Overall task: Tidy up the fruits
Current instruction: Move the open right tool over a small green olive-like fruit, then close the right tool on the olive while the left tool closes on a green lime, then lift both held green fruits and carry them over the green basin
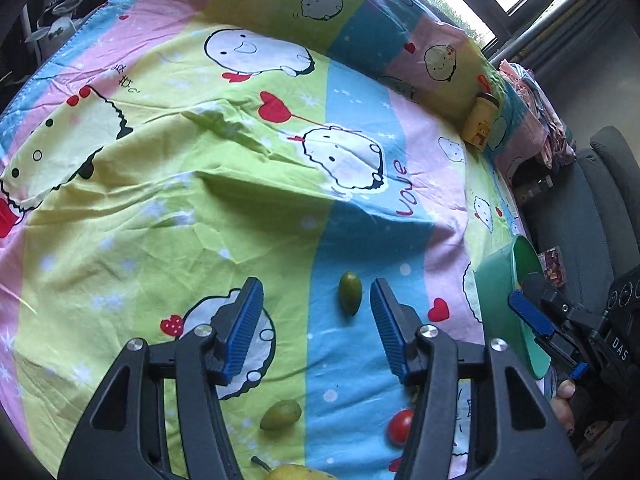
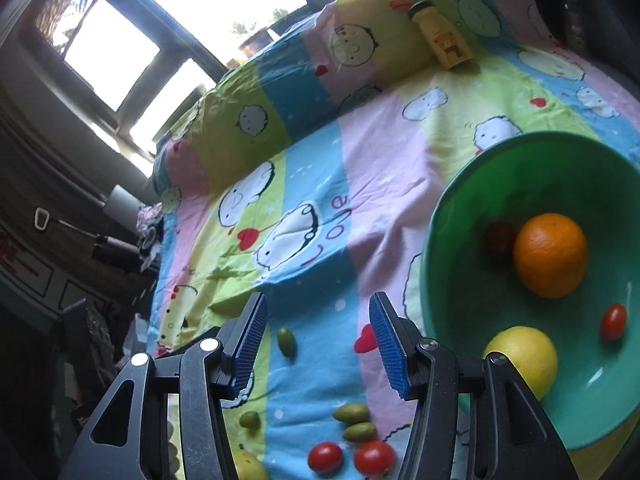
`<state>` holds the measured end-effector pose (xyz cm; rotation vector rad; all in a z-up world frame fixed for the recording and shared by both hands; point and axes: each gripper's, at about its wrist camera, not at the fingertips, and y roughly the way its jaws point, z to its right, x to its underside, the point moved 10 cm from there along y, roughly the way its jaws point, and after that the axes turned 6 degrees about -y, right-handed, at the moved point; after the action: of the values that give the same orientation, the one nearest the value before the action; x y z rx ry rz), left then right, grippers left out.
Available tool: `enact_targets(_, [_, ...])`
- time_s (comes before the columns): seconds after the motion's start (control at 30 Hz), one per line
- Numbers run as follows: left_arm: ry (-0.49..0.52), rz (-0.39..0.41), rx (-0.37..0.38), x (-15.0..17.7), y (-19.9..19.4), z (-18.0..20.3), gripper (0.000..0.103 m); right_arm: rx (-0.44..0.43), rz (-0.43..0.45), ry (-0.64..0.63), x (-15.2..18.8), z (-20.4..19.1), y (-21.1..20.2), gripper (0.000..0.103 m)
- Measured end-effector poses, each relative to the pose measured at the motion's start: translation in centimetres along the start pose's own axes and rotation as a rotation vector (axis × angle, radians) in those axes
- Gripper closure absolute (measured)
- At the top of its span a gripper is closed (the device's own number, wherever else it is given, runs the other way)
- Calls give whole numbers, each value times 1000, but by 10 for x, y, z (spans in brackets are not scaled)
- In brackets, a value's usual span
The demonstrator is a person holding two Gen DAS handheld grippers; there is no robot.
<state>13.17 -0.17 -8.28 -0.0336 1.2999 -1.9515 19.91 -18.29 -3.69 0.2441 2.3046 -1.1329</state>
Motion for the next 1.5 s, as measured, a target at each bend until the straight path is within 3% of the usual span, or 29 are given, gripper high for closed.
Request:
enact_targets(0.1, [20,-32,-45,9,-3,-10,54,38,-32,-46,6,-7,12,48])
enact_targets(0.17, [16,-48,-33,14,-7,-14,55,26,-66,-65,10,-16,23,49])
enact_targets(0.4, [26,-175,-16,53,-2,-18,62,35,-183,-180,27,-49,75,67])
enact_targets(0.53, [81,-187,-72,63,0,-21,66,67,-222,-236,33,-57,98,73])
enact_targets(0.63, [75,-206,-64,68,2,-23,69,82,-261,-247,41,-58,112,74])
enact_targets(0.8, [74,-214,-56,78,2,-23,72,115,-284,-247,46,-51,122,75])
enact_targets(0.97, [117,-186,-104,83,2,-23,74,143,-290,-264,50,-51,127,75])
enact_targets(1.17, [67,-193,-60,89,4,-19,86,166,-278,-273,52,-50,129,82])
enact_targets(1.5, [11,-149,-68,88,0,-15,85,158,-269,-241,55,-47,123,82])
